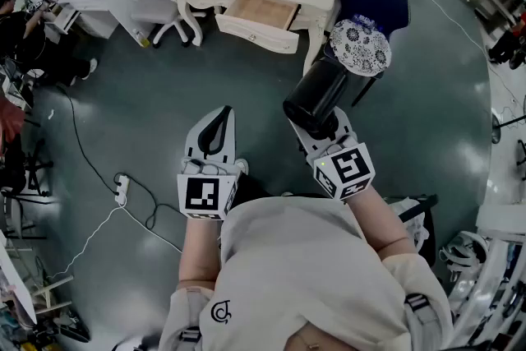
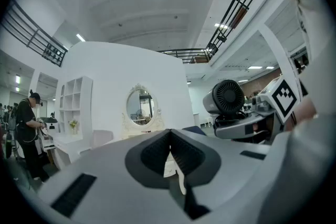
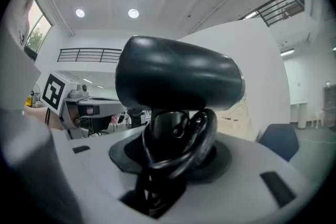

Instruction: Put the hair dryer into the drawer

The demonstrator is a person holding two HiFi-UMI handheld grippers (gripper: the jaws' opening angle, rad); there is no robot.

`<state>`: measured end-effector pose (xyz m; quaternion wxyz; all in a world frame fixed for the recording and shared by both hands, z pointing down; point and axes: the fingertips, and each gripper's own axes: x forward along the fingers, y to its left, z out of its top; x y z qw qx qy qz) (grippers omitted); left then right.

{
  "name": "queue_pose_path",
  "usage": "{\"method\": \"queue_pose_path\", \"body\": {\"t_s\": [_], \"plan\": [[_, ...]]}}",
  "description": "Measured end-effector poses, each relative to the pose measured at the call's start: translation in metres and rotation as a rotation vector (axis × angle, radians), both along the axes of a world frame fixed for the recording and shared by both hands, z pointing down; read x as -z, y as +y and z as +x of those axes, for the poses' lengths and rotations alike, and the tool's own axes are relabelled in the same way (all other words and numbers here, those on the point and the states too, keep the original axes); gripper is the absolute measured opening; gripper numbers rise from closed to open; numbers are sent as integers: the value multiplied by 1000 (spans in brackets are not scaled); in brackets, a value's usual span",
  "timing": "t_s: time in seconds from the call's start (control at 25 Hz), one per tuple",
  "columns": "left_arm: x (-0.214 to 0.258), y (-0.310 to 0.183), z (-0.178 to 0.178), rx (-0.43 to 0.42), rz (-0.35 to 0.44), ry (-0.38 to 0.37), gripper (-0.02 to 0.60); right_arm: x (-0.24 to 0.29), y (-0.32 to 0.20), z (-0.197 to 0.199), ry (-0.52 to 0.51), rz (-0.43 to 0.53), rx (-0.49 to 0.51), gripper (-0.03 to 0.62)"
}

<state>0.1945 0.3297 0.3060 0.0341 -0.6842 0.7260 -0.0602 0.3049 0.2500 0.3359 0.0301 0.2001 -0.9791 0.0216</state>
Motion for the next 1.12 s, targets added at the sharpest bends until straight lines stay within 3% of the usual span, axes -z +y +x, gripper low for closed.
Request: {"method": "queue_pose_path", "body": {"t_s": [0.76,1.12], "plan": [[-8,-28,9,-46,-20,30,12,-13,-20,6,33,-38,1,184],[-17,-70,-37,-83,-31,55,12,-24,-61,-37,49,-71,-39,186]]}}
